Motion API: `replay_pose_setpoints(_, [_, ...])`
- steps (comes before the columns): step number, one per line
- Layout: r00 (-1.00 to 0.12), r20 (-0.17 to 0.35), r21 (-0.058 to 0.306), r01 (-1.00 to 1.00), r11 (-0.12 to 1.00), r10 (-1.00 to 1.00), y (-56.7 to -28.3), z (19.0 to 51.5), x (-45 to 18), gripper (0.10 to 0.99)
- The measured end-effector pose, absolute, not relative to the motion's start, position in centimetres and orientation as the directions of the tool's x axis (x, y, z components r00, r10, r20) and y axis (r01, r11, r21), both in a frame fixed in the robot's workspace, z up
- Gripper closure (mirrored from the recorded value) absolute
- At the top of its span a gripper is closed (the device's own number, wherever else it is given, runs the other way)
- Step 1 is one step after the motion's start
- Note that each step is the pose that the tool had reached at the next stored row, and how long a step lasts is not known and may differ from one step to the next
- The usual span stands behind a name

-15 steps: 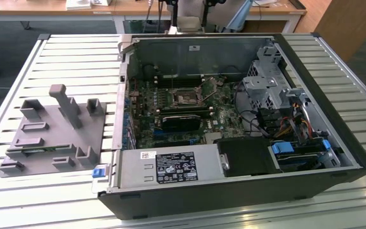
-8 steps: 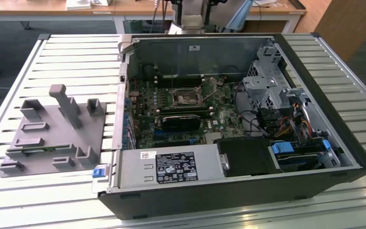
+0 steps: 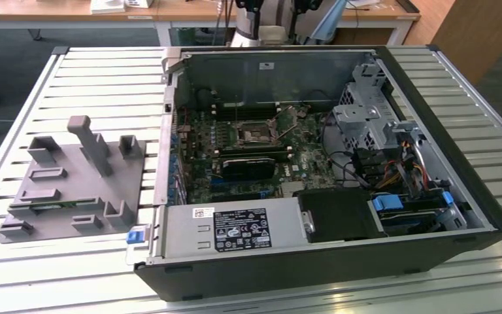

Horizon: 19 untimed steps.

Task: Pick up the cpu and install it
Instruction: 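Pick up the cpu and move it towards the insertion slot, then place the cpu into insertion slot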

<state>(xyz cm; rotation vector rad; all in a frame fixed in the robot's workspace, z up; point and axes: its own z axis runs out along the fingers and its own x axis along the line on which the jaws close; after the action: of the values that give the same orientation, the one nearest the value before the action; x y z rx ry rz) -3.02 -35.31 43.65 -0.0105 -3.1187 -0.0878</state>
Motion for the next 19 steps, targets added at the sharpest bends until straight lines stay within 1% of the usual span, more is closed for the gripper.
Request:
replay_pose_setpoints(12, [-1.0,0.02,0.041,0.013,0.999,0.012,-35.3,42.3,-3.0,0.549])
replay_pose_setpoints(19, [-0.993,0.021,0.041,0.12,0.992,0.119,-35.3,41.9,-3.0,0.549])
